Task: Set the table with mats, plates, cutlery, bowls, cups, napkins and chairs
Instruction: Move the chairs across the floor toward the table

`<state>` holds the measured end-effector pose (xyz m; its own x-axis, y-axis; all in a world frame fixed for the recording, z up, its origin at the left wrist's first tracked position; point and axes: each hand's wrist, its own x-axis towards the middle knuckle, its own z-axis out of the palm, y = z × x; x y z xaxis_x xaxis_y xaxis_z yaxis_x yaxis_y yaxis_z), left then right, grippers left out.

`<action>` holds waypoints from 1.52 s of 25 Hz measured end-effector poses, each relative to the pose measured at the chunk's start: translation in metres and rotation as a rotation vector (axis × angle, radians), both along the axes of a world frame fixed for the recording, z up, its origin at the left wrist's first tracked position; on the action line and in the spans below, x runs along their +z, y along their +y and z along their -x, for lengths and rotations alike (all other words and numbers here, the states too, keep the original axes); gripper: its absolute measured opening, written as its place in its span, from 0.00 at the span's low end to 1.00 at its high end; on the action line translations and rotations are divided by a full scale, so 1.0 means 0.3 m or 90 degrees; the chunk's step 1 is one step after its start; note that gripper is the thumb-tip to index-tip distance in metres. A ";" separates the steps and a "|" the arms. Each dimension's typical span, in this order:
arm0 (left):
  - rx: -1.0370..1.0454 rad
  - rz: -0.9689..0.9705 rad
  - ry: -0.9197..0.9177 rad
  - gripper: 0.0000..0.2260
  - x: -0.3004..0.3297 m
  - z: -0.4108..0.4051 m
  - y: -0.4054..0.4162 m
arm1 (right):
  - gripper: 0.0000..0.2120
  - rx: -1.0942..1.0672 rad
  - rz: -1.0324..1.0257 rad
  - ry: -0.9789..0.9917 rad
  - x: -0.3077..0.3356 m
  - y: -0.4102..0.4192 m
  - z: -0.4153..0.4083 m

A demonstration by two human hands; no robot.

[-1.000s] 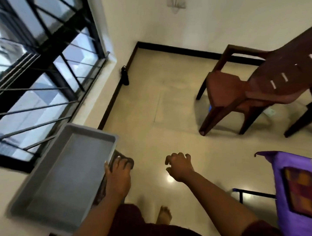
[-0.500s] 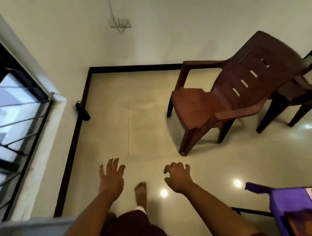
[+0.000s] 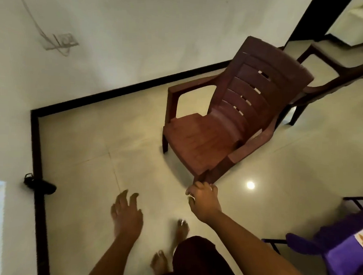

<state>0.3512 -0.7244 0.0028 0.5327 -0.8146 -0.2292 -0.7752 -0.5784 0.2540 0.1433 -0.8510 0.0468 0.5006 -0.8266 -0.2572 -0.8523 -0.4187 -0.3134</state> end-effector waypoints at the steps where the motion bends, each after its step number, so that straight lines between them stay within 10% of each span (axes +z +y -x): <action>1: -0.018 0.011 0.020 0.26 -0.003 0.021 -0.071 | 0.12 0.000 0.046 -0.021 -0.012 -0.053 -0.019; 8: -0.195 -0.058 0.004 0.34 0.046 -0.125 -0.602 | 0.17 0.033 0.148 0.012 -0.070 -0.494 -0.160; 23: -0.075 -0.007 -0.014 0.35 0.075 -0.761 -1.380 | 0.15 0.068 0.097 0.007 -0.050 -1.453 -0.804; 38: -0.223 -0.047 -0.094 0.30 -0.014 -1.715 -2.283 | 0.20 -0.199 -0.016 0.068 -0.061 -2.255 -1.462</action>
